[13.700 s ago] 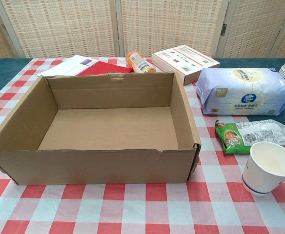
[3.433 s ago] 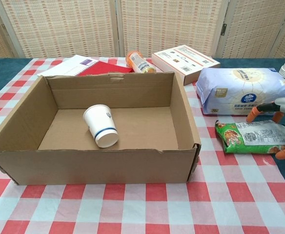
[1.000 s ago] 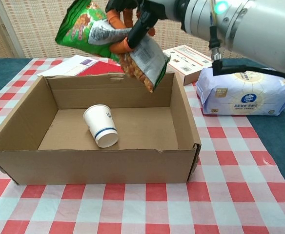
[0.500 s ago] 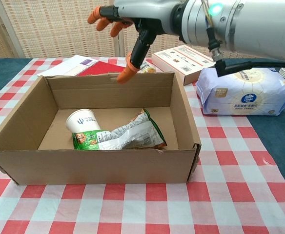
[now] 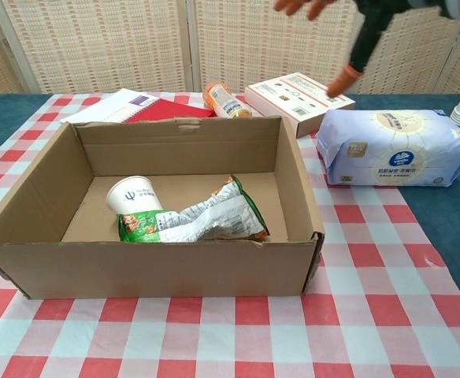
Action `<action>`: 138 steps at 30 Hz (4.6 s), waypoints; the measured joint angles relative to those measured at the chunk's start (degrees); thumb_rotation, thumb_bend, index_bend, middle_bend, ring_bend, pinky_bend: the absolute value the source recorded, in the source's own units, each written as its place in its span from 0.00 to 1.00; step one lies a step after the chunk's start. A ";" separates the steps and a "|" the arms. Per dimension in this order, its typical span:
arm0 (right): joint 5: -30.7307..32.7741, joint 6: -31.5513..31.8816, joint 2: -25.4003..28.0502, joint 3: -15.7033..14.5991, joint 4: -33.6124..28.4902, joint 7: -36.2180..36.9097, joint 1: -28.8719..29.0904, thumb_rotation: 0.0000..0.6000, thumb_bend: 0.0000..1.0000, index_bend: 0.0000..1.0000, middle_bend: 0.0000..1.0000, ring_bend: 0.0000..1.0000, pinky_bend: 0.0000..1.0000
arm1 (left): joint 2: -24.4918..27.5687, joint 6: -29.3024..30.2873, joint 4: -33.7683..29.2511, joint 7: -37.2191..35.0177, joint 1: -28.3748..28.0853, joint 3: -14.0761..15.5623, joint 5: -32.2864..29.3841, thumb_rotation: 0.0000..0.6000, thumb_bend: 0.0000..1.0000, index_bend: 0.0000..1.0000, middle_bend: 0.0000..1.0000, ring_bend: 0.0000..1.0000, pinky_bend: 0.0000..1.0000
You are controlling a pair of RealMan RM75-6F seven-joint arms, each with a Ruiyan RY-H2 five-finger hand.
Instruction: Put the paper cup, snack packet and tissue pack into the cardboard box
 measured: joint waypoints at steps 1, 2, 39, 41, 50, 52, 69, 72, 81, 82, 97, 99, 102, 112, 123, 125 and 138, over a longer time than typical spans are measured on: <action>0.17 -0.03 0.46 -0.62 0.21 0.24 -0.66 1.00 0.00 0.00 0.00 0.00 0.00 | -0.04 0.03 -0.02 0.13 0.01 0.01 0.02 1.00 0.24 0.14 0.05 0.00 0.29; 0.18 -0.15 0.72 -1.01 0.53 0.75 -1.18 1.00 0.00 0.00 0.00 0.00 0.00 | -0.07 0.03 -0.04 0.24 0.02 0.04 0.02 1.00 0.24 0.14 0.05 0.00 0.29; -8.89 -17.89 -15.22 -6.35 43.86 21.64 -6.31 1.00 0.00 0.00 0.00 0.00 0.00 | -1.13 -1.82 1.63 0.73 -0.51 -0.61 -2.24 1.00 0.24 0.14 0.05 0.00 0.29; -9.25 -18.36 -15.91 -6.37 44.82 22.13 -6.35 1.00 0.00 0.00 0.00 0.00 0.00 | -1.11 -1.78 1.63 0.70 -0.50 -0.65 -2.28 1.00 0.24 0.14 0.05 0.00 0.29; -11.12 -19.88 -18.94 -5.94 49.32 24.56 -6.47 1.00 0.00 0.00 0.00 0.00 0.00 | -1.09 -1.72 1.59 0.71 -0.44 -0.59 -2.17 1.00 0.24 0.14 0.05 0.00 0.29; -12.44 -19.48 -19.62 -5.77 49.97 25.49 -6.63 1.00 0.00 0.04 0.01 0.00 0.04 | -1.08 -1.64 1.59 0.66 -0.42 -0.61 -2.16 1.00 0.24 0.14 0.05 0.00 0.29; -21.28 -11.52 -24.93 -3.98 56.84 31.03 -9.50 1.00 0.19 0.78 0.43 0.44 0.62 | -0.94 -1.85 1.63 0.36 -0.46 -0.59 -2.15 1.00 0.24 0.14 0.05 0.00 0.29; -21.54 -10.53 -23.44 -3.42 54.81 30.66 -9.76 1.00 0.19 0.79 0.44 0.44 0.62 | -0.96 -1.89 1.59 0.55 -0.48 -0.56 -2.12 1.00 0.24 0.14 0.05 0.00 0.29; -20.48 -5.91 -14.63 0.04 40.24 24.53 -10.10 1.00 0.19 0.79 0.44 0.44 0.62 | -0.95 -2.01 1.25 0.97 -0.53 -0.39 -1.88 1.00 0.24 0.14 0.05 0.00 0.29; -20.18 -5.45 -13.64 0.52 38.25 23.55 -10.04 1.00 0.19 0.79 0.44 0.44 0.62 | -0.96 -2.21 1.31 0.99 -0.58 -0.37 -1.94 1.00 0.24 0.14 0.05 0.00 0.29; -13.41 0.60 -5.18 7.87 10.75 3.41 -2.44 1.00 0.19 0.81 0.46 0.47 0.63 | -0.78 -1.19 1.18 0.40 -0.38 -0.26 -1.10 1.00 0.24 0.14 0.05 0.00 0.29; -12.73 1.07 -6.23 8.03 9.00 2.06 -1.17 1.00 0.19 0.82 0.47 0.47 0.64 | -0.83 -1.37 1.40 0.27 -0.42 -0.29 -1.25 1.00 0.24 0.14 0.05 0.00 0.29; -12.18 1.75 -9.02 7.69 6.83 -0.02 0.82 1.00 0.19 0.82 0.47 0.47 0.64 | -0.81 -1.75 1.63 -0.09 -0.48 -0.33 -1.61 1.00 0.24 0.14 0.05 0.00 0.29; -14.95 3.57 -14.55 5.18 3.22 -0.83 3.21 1.00 0.19 0.81 0.47 0.47 0.64 | -0.84 -1.61 2.19 -0.79 -0.45 -0.55 -1.84 1.00 0.24 0.14 0.05 0.00 0.29; -21.52 3.48 -17.84 3.32 5.36 5.66 3.00 1.00 0.14 0.74 0.47 0.45 0.63 | -0.76 -1.57 2.10 -0.89 -0.40 -0.54 -1.82 1.00 0.24 0.14 0.05 0.00 0.29; -21.69 3.21 -18.10 3.10 5.82 6.05 3.00 1.00 0.02 0.44 0.37 0.26 0.47 | -0.74 -1.57 2.14 -1.02 -0.38 -0.55 -1.87 1.00 0.24 0.14 0.05 0.00 0.29; -11.20 -4.99 -14.89 2.30 4.62 6.53 6.04 1.00 0.00 0.00 0.00 0.00 0.00 | -0.73 -2.04 2.76 -1.73 -0.50 -0.75 -2.33 1.00 0.24 0.15 0.05 0.00 0.29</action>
